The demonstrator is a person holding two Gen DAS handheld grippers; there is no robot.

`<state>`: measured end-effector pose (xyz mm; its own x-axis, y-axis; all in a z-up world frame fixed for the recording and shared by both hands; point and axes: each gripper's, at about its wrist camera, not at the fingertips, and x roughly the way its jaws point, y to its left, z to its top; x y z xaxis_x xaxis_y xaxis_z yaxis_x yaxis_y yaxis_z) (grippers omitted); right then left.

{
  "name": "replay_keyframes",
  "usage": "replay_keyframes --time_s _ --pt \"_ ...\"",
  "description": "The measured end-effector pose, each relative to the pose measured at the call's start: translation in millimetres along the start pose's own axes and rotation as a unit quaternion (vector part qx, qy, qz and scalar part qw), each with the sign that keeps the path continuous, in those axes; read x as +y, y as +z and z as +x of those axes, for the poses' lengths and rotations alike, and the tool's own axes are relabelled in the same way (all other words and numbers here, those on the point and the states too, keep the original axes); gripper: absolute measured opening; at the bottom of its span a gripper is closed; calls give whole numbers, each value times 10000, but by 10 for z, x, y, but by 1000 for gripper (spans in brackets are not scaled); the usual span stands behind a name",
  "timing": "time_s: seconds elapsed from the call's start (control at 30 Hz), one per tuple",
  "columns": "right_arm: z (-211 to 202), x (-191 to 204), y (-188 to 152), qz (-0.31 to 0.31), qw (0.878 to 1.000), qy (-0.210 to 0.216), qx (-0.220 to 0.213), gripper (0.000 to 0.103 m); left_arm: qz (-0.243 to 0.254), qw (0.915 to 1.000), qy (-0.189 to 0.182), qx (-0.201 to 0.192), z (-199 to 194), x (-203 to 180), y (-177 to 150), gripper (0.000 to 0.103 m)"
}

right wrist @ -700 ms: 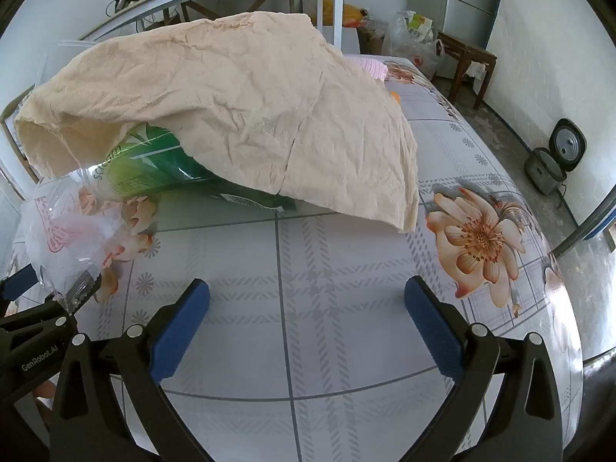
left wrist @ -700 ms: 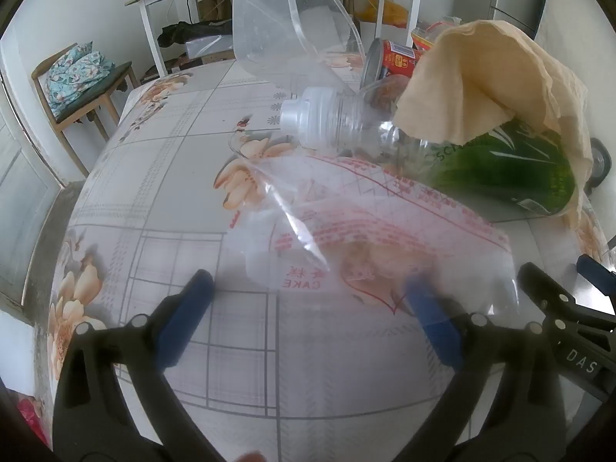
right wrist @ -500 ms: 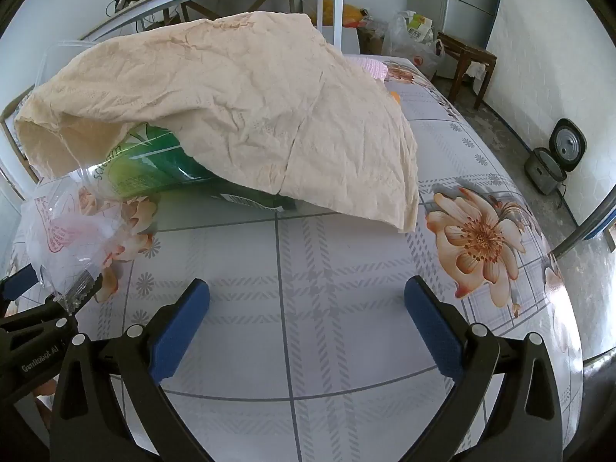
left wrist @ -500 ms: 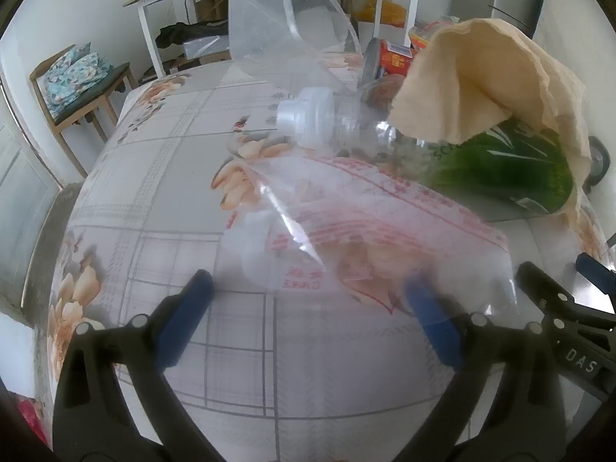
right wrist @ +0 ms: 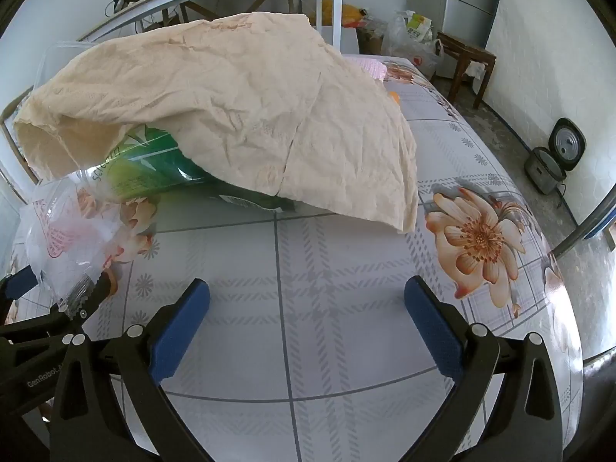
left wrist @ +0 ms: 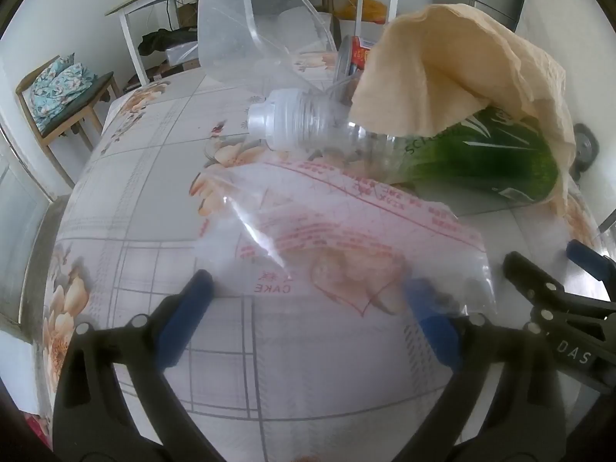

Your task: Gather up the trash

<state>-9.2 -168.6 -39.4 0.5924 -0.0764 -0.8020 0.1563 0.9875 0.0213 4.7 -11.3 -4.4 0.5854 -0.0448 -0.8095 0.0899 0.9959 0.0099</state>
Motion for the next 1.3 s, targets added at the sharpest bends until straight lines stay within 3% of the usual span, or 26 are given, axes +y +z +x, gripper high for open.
replay_keyframes --time_s 1.3 --pt "-4 3 -1 -2 10000 -5 -2 98 6 10000 -7 10 -15 23 10 95"
